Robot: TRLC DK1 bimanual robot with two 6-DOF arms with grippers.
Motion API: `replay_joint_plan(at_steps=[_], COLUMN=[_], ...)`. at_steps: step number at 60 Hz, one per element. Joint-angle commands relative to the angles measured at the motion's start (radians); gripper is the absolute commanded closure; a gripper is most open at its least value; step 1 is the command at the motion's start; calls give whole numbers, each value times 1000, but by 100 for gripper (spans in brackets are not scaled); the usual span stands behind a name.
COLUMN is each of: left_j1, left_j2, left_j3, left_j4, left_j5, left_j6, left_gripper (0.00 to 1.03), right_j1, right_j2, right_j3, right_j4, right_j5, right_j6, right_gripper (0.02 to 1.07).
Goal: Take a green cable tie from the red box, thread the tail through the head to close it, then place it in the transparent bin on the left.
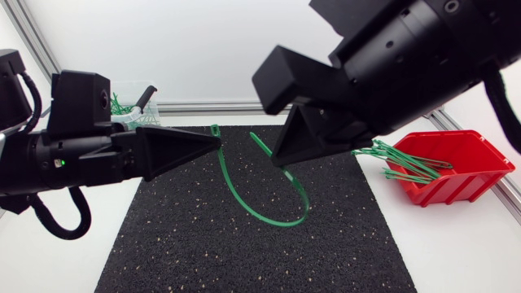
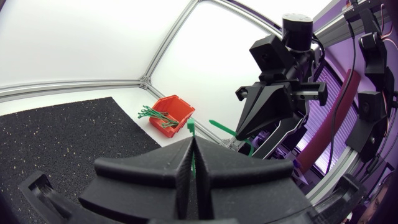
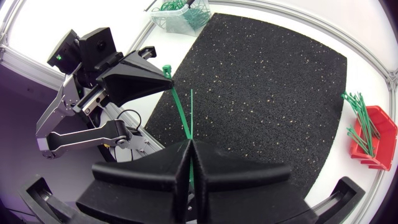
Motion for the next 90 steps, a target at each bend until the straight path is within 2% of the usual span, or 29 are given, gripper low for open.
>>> replay_joint_plan(at_steps=[1,4,15,20,36,47,59,69,90], left_j1=[-12,-12,-12,-10,-12,-16,-59,-61,-61], left_j2=[12,12,6,0,-17,-46,-48,-74,-94], left_j3=[-22,-22,-29,-33,-36,-42,-48,-52,-54], left_j4=[19,21,21,21,22,27,31,35,38], left_j5=[-7,-7,-9,-9,-21,-36,-76,-81,-87], left_j6=[14,14,14,14,22,30,31,30,28], left_gripper=[100,100,100,100,100,100,100,100,100], right_j1=[15,-6,-19,-66,-63,-82,-83,-97,-114], right_j2=[37,65,108,139,174,203,214,203,191], right_j3=[37,60,95,103,182,228,248,239,232], right_j4=[-9,-34,-40,-107,-130,-157,-140,-149,-91], right_j5=[-10,-79,-198,-329,-338,-396,-430,-456,-484], right_j6=[39,78,113,167,228,265,292,365,487], right_gripper=[101,101,101,101,101,101,101,101,101])
